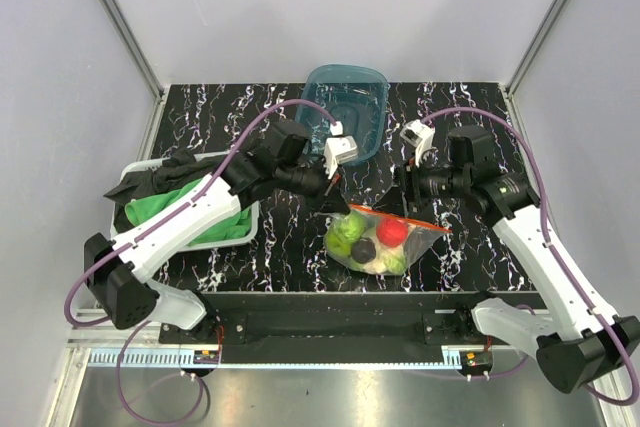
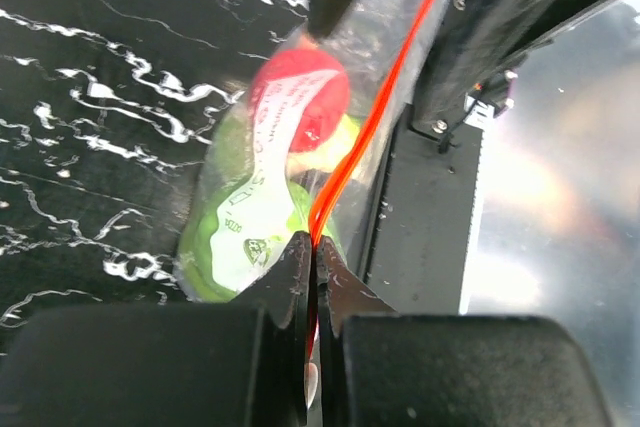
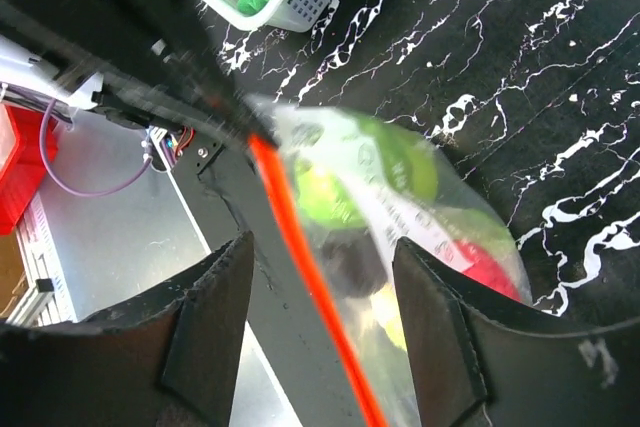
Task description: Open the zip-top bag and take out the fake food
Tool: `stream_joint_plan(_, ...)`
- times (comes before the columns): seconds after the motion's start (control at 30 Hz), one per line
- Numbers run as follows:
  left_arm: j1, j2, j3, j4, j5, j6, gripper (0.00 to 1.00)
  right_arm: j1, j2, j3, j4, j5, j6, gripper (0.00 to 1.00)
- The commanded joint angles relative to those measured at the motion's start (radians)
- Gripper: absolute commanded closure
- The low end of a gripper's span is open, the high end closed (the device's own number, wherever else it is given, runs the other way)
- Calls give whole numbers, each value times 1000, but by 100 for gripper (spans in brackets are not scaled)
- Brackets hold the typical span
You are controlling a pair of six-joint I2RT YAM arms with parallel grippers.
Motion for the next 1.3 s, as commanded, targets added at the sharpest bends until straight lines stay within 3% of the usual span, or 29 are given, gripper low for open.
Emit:
stream_joint_plan(0.0, -37, 16, 94, -13, 34, -52, 100, 10, 37, 49, -1, -43, -21, 34)
stream_joint_plan(0.23, -68, 58, 182, -69, 38, -86, 100, 48, -36, -34, 35, -74, -30, 37)
stream_joint_plan(0.33, -75, 67, 212, -77, 35, -102, 100, 51, -38, -51, 38, -62, -38, 50)
stream_joint_plan(0.37, -77, 68, 217, -77, 34, -105, 100, 51, -35, -49, 38, -56, -36, 60)
stream_joint_plan(0.47, -81, 76, 241, -77, 41, -118, 100, 51, -38, -57, 57, -57, -6, 69)
stream_joint_plan(0.57, -84, 84, 266, -77, 51, -127, 100, 51, -41, -68, 82, -50, 31, 87)
stream_joint_plan(0.6, -84, 84, 271, -77, 28, -129, 99, 52, -44, -69, 85, -48, 40, 99)
stream_joint_plan(0.7, -75, 64, 260, -68, -41, -138, 63, 49, -53, -56, 76, 1, 54, 100)
stream_joint_plan(0.77, -65, 29, 237, -38, -61, -148, 47, 51, -73, -40, 64, 15, 63, 100)
stream_joint_plan(1.0, 130, -112, 22, 316, 49, -357, 36, 51, -132, -66, 145, -42, 184, 100)
stream_joint_plan(1.27, 187, -201, -306, 813, 110, -624, 27, 51, -118, -53, 266, -122, 330, 100)
